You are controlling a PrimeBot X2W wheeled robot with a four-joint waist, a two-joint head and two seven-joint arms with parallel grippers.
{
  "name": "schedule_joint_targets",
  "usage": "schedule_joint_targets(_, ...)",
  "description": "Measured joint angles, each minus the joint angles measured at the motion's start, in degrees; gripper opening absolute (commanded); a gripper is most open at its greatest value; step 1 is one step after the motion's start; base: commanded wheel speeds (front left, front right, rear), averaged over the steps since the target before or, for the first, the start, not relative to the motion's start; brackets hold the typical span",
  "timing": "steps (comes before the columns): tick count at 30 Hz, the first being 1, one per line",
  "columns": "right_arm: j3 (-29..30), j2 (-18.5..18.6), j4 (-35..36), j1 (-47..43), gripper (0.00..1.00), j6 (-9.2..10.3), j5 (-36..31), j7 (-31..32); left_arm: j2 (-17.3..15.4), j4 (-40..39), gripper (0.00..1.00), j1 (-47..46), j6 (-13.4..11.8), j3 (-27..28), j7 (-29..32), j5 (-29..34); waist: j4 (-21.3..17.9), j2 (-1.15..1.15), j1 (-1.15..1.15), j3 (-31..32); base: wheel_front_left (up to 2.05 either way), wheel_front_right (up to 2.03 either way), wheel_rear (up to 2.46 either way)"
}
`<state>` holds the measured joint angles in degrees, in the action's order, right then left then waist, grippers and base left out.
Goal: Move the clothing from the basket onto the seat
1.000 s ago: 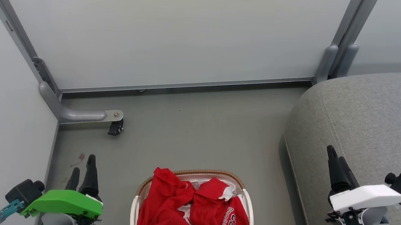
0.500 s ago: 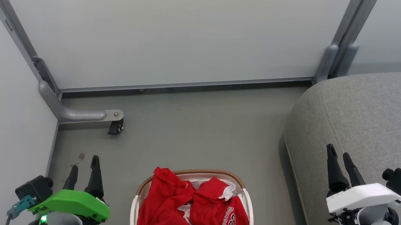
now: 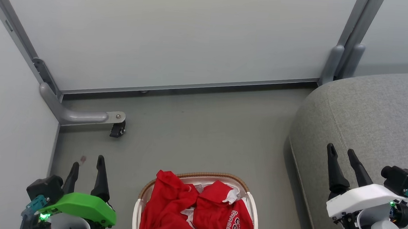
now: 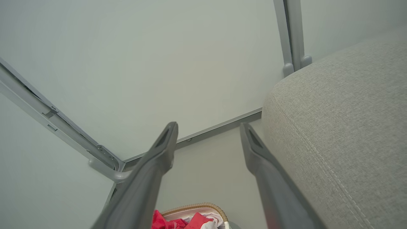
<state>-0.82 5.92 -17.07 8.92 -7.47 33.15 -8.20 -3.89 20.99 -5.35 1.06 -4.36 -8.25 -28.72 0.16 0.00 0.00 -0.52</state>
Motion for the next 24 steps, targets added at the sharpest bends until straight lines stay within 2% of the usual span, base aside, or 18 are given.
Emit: schedule_joint_targets(24,1.79,-0.65,4.48,1.4,1.0,-0.01,-14.78,-3.3,-0.4,-4.21,1.0,-0.57,-1.64,-1.12,-3.44,12.95,-0.25,0.0,0.0,-0.07,0.0,0.0,0.0)
